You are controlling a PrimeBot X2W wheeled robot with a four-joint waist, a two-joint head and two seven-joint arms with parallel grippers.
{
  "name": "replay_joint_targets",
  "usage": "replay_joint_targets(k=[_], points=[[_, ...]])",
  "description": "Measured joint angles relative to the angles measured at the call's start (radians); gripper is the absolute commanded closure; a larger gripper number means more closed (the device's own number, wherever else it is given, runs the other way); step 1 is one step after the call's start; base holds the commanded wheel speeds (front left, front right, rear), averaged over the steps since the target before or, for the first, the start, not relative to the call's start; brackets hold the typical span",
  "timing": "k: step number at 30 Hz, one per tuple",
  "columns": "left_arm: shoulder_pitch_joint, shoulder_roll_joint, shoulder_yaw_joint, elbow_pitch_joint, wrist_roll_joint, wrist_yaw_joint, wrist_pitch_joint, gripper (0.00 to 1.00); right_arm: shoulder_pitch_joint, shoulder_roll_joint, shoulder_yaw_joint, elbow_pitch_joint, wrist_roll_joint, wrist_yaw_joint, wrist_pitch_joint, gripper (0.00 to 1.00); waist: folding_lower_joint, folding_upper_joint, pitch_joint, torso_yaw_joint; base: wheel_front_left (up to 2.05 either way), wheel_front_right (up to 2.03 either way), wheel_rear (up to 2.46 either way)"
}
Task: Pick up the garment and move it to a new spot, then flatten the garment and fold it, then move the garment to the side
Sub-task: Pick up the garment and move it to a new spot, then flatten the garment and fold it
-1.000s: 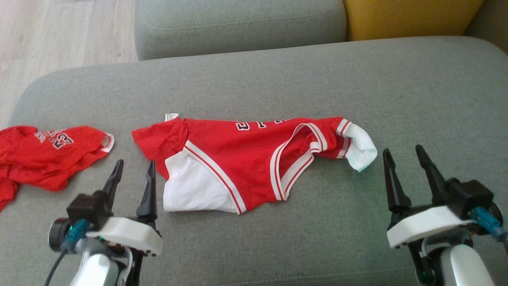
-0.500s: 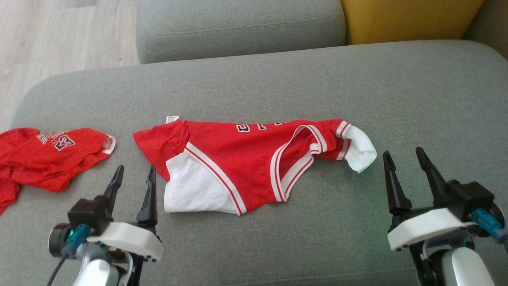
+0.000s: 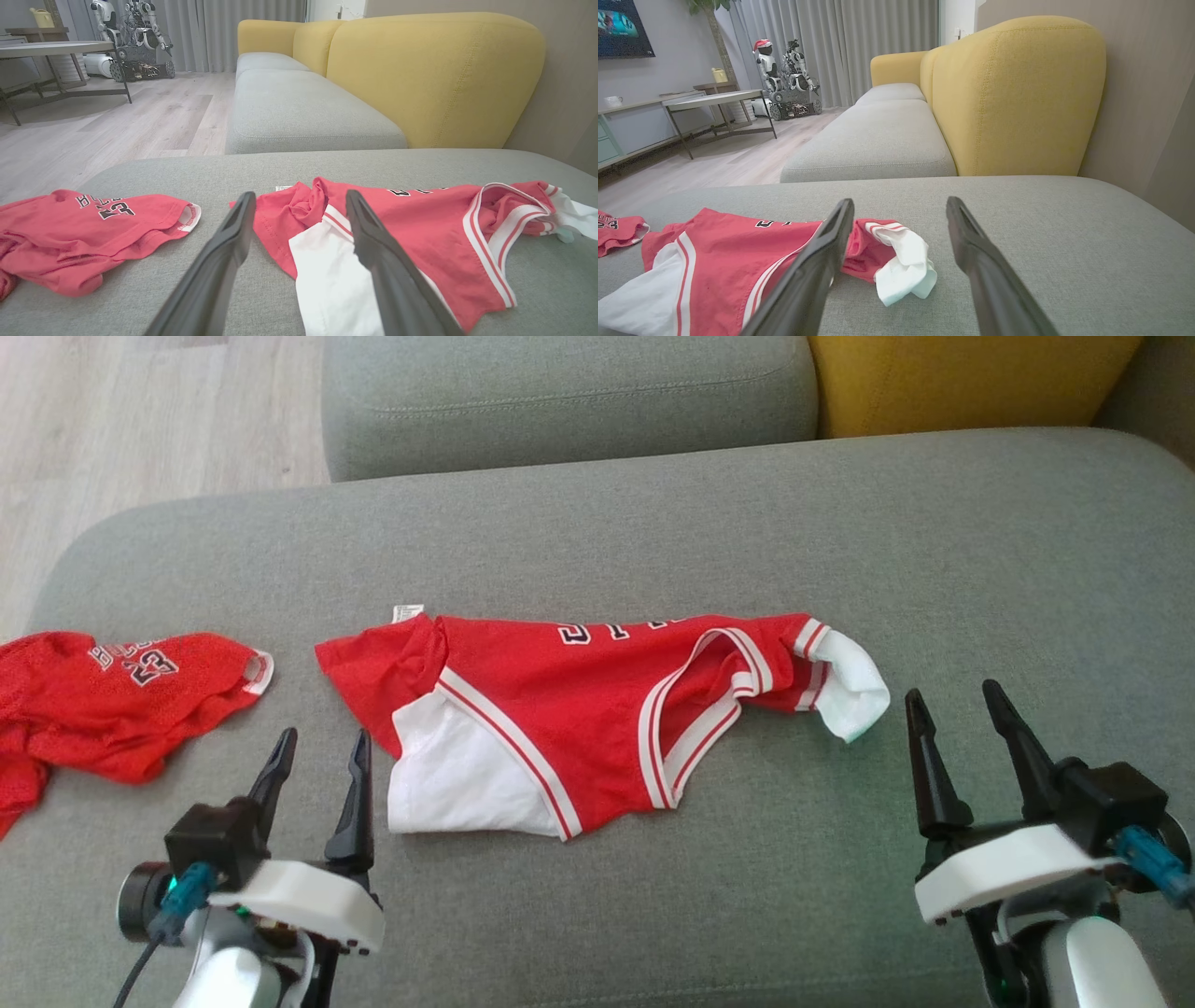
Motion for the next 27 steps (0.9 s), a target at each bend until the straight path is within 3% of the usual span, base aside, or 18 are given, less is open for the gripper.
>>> replay_joint_targets(k=[15,21,27], points=[[-0.007,0.002,-0.007,0.001,-0.001,0.0,-0.001,0.0,-0.002,0.0,0.022,0.002,-0.001,0.0,0.009,0.0,0.0,0.0,0.02,0.023,0.0,0.0,0.0],[-0.05,0.0,-0.017,0.002,-0.001,-0.001,-0.002,0.0,-0.016,-0.001,0.172,0.064,-0.01,0.0,0.047,0.0,0.0,0.0,0.045,0.056,0.0,0.0,0.0],[-0.102,-0.023,-0.033,0.01,0.001,-0.01,-0.015,0.0,-0.124,-0.019,0.387,0.199,-0.006,0.0,0.057,0.0,0.0001,0.0,0.084,0.116,0.0,0.0,0.0]])
